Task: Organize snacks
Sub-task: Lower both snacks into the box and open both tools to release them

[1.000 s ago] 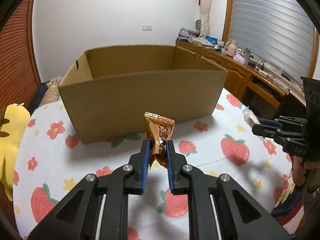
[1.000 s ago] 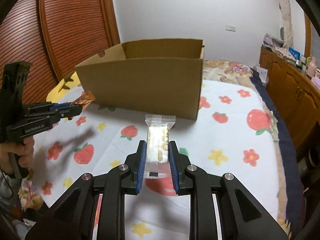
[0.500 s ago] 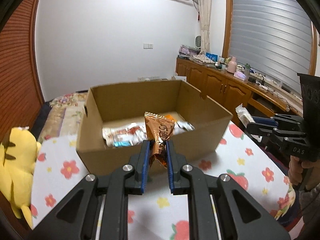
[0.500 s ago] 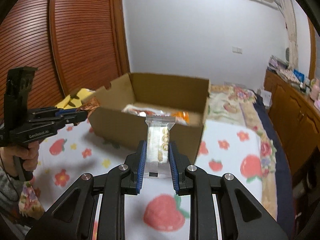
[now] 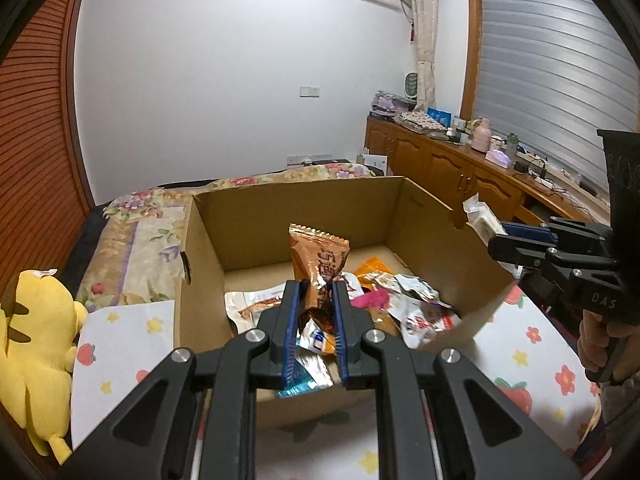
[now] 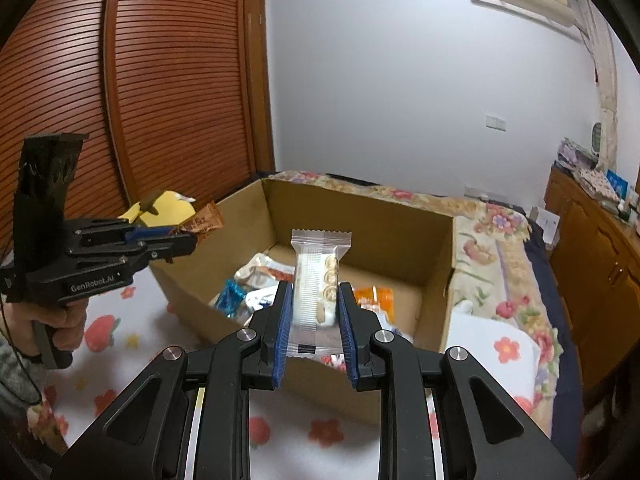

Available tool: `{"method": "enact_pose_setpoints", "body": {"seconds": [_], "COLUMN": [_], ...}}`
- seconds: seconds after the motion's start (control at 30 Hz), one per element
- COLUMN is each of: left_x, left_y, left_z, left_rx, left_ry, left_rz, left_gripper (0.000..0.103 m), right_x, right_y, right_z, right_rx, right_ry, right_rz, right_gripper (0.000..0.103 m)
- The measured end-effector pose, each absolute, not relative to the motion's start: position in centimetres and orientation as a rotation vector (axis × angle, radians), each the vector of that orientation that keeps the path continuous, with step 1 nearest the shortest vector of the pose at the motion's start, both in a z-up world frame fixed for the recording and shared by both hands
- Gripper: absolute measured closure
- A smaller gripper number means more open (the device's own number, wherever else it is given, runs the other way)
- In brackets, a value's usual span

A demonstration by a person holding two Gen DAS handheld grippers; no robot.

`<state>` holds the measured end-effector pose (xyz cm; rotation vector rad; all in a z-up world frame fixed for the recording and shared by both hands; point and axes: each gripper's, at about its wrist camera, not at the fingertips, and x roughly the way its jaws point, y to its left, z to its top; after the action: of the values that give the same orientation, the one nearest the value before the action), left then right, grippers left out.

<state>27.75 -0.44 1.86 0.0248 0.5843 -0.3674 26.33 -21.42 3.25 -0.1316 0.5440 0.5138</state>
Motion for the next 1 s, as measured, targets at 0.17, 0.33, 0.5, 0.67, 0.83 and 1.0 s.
{"method": "enact_pose_setpoints", "body": {"seconds": [0.17, 0.33, 0.5, 0.67, 0.83, 1.0], "left_x": [29.4, 30.6, 31.3, 31.4, 31.5, 31.6], "left_y": [-0.4, -0.2, -0.1, -0.1, -0.3, -0.3], "left_z": [1.3, 0.3, -0.6, -1.1, -1.3, -1.5], "left_rx": [0.026, 0.02, 0.015, 0.017, 0.024, 0.03], "left_ry": [0.592, 0.618, 0.642, 0.656, 0.665, 0.679], "left_rz": [-0.36, -0.353, -0.347, -0.35, -0.345, -0.336], "left_gripper": [0.09, 0.09, 0.09, 0.089, 0.089, 0.088], "right_x": [28.8, 30.5, 31.6, 31.7, 31.7, 31.8], "right_y": [-21.0, -20.3, -19.8, -19.6, -19.6, -19.5], "right_z": [2.6, 1.6, 0.7, -0.1, -0.4, -0.3], "right_rx": [-0.117, -0.14, -0.15, -0.148, -0.146, -0.141], "right_ry": [0.569, 0.586, 0.614, 0.636, 0.647, 0.646], "right_rz": [0.522, 0.504, 0.497, 0.499, 0.501, 0.51], "right_gripper": [0.082, 0.082, 0.082, 0.082, 0.082, 0.082]}}
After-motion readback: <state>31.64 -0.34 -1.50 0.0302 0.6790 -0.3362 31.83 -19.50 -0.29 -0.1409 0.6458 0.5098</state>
